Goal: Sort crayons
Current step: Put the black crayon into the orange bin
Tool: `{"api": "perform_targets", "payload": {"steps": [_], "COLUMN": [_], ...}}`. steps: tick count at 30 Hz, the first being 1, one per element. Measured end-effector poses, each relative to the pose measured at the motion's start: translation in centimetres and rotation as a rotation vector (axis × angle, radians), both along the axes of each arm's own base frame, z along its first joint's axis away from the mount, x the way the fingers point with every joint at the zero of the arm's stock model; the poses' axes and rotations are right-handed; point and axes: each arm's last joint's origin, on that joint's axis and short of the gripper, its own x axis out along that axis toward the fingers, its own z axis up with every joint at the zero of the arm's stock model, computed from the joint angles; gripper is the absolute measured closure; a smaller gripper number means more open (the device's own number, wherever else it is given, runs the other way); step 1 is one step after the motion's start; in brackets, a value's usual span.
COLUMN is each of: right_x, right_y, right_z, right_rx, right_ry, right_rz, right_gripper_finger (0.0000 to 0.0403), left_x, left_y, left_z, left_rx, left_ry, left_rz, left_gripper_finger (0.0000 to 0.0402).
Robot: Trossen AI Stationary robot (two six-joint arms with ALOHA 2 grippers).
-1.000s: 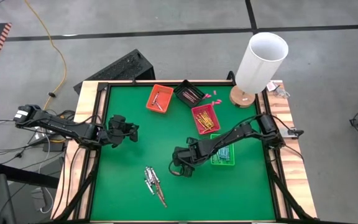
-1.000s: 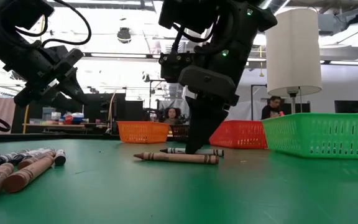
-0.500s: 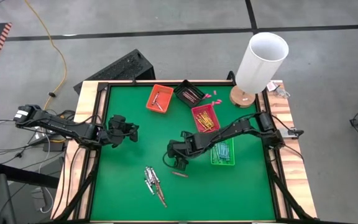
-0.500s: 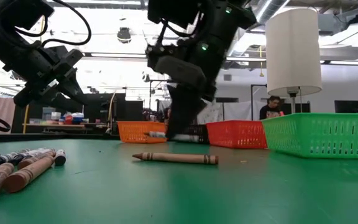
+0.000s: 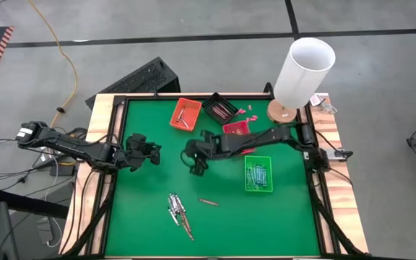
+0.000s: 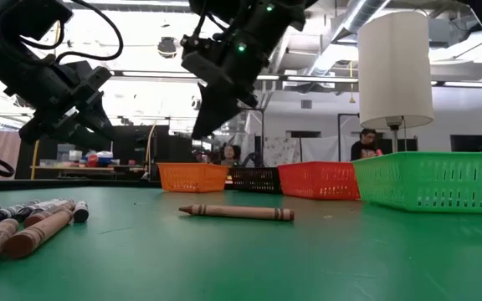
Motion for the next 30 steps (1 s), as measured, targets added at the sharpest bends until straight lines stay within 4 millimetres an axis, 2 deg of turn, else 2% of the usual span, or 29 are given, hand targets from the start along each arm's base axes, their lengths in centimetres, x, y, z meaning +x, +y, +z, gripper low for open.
{"api": "perform_targets", "payload": {"steps": [10, 17, 27, 30], "right_x": [1.2, 1.2, 0.4, 0.1], "right_y": [-6.8, -11.0, -15.5, -16.5], "right_z": [2.6, 3.8, 4.5, 4.1], "right_rx": [-0.075, -0.109, -0.104, -0.086], "right_ry": [-0.208, -0.348, -0.434, -0.474], "right_rz": [-0.082, -0.164, -0.225, -0.247], "right_gripper_finger": [0.0402, 0.0402, 0.0402, 0.0402], "left_x": [0.0, 0.0, -0.1, -0.1], "left_y": [0.0, 0.1, 0.2, 0.2], "left_z": [0.0, 0.1, 0.2, 0.2], "left_rx": [0.012, 0.036, 0.076, 0.081], "left_ry": [-0.002, 0.0, -0.007, -0.007], "left_rz": [0.012, 0.029, 0.072, 0.077], "left_gripper_finger": [0.0221, 0.0221, 0.0221, 0.0221]}}
